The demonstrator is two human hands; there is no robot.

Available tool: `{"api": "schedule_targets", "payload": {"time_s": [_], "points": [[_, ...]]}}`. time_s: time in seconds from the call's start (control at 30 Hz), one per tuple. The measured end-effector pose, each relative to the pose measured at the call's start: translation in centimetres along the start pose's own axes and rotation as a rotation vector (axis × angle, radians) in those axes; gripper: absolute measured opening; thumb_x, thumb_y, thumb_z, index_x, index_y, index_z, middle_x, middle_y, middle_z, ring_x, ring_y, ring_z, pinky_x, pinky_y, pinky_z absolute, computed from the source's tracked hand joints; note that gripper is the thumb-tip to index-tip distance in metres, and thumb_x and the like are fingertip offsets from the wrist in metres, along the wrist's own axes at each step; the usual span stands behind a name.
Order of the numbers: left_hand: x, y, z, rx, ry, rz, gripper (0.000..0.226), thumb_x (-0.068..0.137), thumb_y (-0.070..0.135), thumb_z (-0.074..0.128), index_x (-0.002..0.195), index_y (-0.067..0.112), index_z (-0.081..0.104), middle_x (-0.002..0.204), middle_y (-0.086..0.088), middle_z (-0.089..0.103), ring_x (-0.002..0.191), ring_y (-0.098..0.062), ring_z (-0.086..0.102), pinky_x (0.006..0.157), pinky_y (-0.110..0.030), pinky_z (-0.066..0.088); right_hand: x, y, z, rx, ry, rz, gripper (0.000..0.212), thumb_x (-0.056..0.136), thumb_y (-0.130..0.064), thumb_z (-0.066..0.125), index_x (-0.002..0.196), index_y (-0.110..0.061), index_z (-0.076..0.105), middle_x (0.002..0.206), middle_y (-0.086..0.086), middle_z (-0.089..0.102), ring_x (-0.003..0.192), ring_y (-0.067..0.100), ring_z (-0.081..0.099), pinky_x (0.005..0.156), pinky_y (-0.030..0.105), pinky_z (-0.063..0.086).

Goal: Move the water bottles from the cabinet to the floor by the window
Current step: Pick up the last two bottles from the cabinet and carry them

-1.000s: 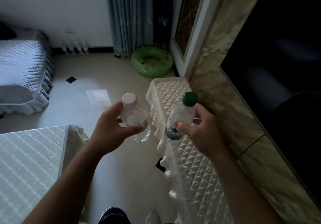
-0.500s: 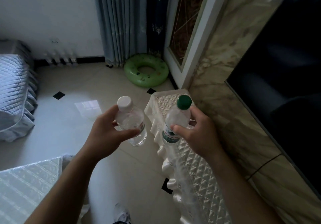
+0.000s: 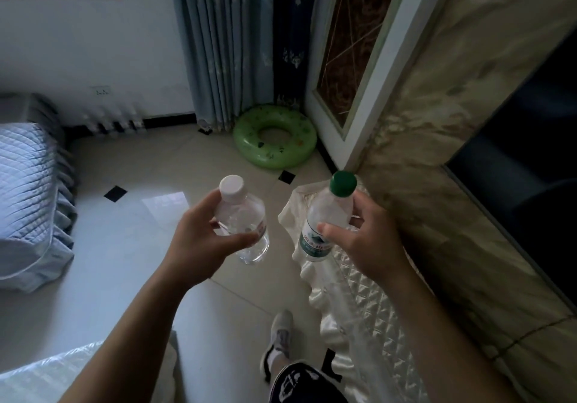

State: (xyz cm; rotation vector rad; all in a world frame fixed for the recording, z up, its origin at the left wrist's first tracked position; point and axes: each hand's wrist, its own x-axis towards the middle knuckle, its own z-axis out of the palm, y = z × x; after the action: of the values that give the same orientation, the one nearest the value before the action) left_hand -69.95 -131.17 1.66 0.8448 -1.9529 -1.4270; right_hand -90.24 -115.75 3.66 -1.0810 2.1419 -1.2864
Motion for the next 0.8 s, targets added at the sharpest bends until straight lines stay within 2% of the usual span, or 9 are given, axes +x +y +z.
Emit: {"api": "schedule_targets", "payload": {"time_s": [0.17, 0.27, 0.37, 0.67, 0.8], "points": [[6.2, -1.1, -1.7, 0.025, 0.033, 0.003, 0.065, 0.054, 0.038, 0.084, 0.115, 0.030, 0.063, 0.100, 0.010, 0.071, 0.095, -0.010, 0.067, 0.077, -0.020, 0.047, 7.2, 0.3, 2.2, 0.043, -0.033, -0.008, 0.042, 0.063, -0.036, 0.076, 0.103, -0.031, 0.065, 0.095, -0.011, 0.072, 0.091, 0.008, 0.068, 0.080, 0.040, 0.059], [10.3, -1.6, -2.8, 0.046, 0.053, -0.007, 0.062, 0.057, 0.032, 0.086, 0.114, 0.032, 0.063, 0.102, 0.009, 0.071, 0.097, -0.011, 0.067, 0.080, -0.026, 0.050, 12.1, 0.1, 3.3, 0.062, -0.049, -0.012, 0.037, 0.064, -0.034, 0.078, 0.099, -0.032, 0.065, 0.093, -0.010, 0.073, 0.090, 0.010, 0.069, 0.080, 0.043, 0.058], [14.6, -2.1, -3.8, 0.064, 0.081, -0.006, 0.062, 0.056, 0.035, 0.086, 0.114, 0.033, 0.063, 0.102, 0.008, 0.070, 0.097, -0.013, 0.067, 0.082, -0.032, 0.052, 17.2, -0.2, 4.0, 0.076, -0.075, -0.034, 0.039, 0.064, -0.032, 0.080, 0.100, -0.029, 0.065, 0.092, -0.009, 0.073, 0.090, 0.011, 0.069, 0.080, 0.041, 0.058], [24.2, -3.0, -5.8, 0.054, 0.148, -0.009, 0.061, 0.055, 0.042, 0.083, 0.111, 0.038, 0.062, 0.100, 0.013, 0.070, 0.095, -0.009, 0.066, 0.079, -0.024, 0.049, 29.3, -1.6, 6.0, 0.065, -0.159, -0.079, 0.041, 0.063, -0.031, 0.080, 0.101, -0.027, 0.065, 0.091, -0.007, 0.073, 0.087, 0.009, 0.069, 0.078, 0.041, 0.059], [28.1, -3.8, -8.0, 0.020, 0.176, 0.003, 0.061, 0.054, 0.043, 0.083, 0.111, 0.037, 0.062, 0.101, 0.010, 0.070, 0.096, -0.012, 0.067, 0.082, -0.028, 0.051, 33.6, -2.5, 8.1, 0.064, -0.176, -0.077, 0.038, 0.065, -0.026, 0.082, 0.099, -0.026, 0.065, 0.090, -0.005, 0.073, 0.086, 0.011, 0.070, 0.077, 0.040, 0.059]]}}
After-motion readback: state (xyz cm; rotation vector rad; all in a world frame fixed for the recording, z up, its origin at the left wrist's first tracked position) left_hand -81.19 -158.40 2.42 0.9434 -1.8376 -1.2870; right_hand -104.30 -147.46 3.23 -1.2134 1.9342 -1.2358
